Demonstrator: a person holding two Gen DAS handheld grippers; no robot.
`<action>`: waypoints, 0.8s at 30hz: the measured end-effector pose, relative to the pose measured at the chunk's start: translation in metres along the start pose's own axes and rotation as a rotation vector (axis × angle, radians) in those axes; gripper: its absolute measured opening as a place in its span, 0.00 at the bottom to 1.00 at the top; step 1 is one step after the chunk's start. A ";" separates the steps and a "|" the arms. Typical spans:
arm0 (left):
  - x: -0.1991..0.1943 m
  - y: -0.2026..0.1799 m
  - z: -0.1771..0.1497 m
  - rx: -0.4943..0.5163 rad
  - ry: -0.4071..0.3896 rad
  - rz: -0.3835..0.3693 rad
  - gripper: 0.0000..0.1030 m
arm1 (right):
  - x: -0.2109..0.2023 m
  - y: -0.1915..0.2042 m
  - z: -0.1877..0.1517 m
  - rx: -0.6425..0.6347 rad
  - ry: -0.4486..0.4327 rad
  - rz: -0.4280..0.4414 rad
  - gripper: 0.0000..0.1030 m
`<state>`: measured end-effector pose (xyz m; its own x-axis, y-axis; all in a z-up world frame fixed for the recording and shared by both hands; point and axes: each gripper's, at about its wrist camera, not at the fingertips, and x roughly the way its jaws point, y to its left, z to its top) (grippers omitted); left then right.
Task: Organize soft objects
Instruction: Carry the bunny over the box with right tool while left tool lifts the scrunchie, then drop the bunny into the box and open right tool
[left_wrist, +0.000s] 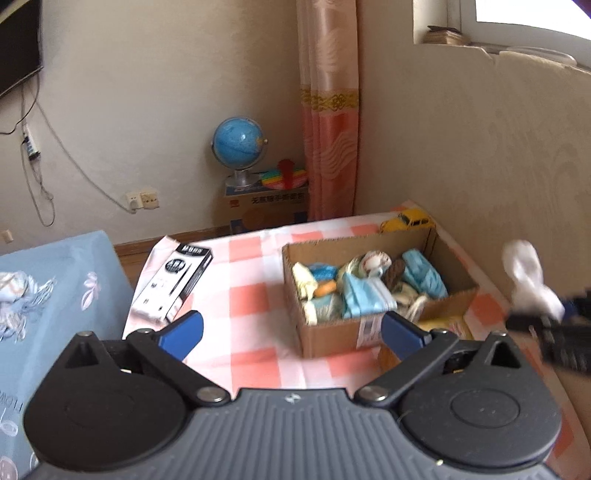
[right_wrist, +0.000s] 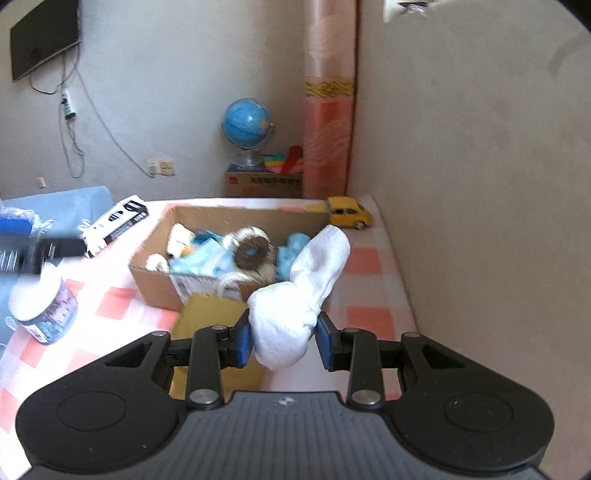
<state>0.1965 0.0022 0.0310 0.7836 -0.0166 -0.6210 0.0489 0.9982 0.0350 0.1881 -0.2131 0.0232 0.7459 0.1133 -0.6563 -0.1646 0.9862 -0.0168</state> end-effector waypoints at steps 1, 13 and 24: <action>-0.004 0.000 -0.004 -0.003 0.002 -0.003 1.00 | 0.002 0.002 0.005 -0.003 -0.001 0.014 0.38; -0.013 0.009 -0.031 -0.043 0.047 0.033 0.99 | 0.064 0.048 0.078 -0.070 0.036 0.188 0.38; 0.003 0.026 -0.033 -0.075 0.077 0.066 0.99 | 0.127 0.080 0.111 -0.102 0.100 0.256 0.65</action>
<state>0.1798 0.0296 0.0043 0.7333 0.0507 -0.6780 -0.0500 0.9985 0.0206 0.3419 -0.1067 0.0222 0.6050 0.3398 -0.7201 -0.4077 0.9090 0.0864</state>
